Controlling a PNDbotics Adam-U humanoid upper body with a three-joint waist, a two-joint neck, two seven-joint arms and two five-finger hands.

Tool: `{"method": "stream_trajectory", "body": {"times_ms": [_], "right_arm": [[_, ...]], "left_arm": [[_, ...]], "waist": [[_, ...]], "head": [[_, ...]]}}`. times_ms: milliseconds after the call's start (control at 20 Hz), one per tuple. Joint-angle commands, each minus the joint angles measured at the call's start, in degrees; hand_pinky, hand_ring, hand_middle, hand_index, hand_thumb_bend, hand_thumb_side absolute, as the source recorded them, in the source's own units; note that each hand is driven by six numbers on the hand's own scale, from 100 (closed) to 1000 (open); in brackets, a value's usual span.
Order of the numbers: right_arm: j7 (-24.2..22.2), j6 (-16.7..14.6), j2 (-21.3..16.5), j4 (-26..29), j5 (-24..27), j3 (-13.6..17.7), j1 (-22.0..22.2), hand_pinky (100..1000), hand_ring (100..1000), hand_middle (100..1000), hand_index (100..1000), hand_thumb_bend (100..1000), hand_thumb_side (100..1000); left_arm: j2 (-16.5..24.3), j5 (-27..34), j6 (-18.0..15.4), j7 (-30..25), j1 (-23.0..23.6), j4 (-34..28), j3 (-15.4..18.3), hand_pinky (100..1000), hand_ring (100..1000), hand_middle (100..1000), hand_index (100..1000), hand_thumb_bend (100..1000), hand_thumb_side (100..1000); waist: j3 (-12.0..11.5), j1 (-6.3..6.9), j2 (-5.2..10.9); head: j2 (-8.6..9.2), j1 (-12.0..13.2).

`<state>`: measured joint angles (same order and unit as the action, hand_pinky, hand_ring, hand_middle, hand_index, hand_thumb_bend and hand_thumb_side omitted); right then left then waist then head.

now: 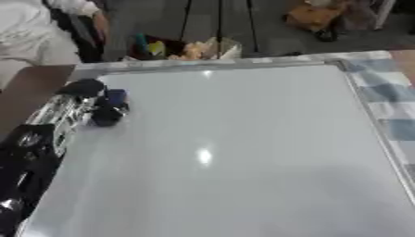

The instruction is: Wipe the whiteboard clean with a brush.

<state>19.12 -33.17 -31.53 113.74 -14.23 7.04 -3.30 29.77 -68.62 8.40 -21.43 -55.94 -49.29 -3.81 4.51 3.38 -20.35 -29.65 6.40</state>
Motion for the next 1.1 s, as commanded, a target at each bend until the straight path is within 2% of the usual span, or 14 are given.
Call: {"method": "stream_trajectory", "body": {"times_ms": [50, 400, 1100], "right_arm": [[0.3, -0.1, -1.4, 0.8, 0.2, 0.7, -0.1, 778, 809, 702, 857, 100, 962], [0.5, -0.2, -1.2, 0.8, 0.1, 0.8, 0.1, 778, 809, 702, 857, 100, 962], [0.5, -0.2, -1.2, 0.8, -0.1, 0.7, 0.1, 779, 810, 702, 857, 100, 964]], "left_arm": [[2.3, -0.6, 0.9, 0.2, 0.4, 1.7, 1.1, 337, 428, 304, 375, 100, 700], [3.4, -0.7, 2.3, 1.6, 1.0, 3.9, 2.5, 337, 426, 303, 374, 100, 697], [3.1, 0.1, 2.2, 2.4, 0.9, 4.3, 2.5, 330, 419, 297, 371, 100, 696]], "waist": [[-0.1, -0.52, 1.07], [-0.2, -0.62, 1.04], [-0.2, -0.67, 1.05]], "head": [[0.46, -0.1], [0.66, -0.2], [0.86, -0.1]]}}
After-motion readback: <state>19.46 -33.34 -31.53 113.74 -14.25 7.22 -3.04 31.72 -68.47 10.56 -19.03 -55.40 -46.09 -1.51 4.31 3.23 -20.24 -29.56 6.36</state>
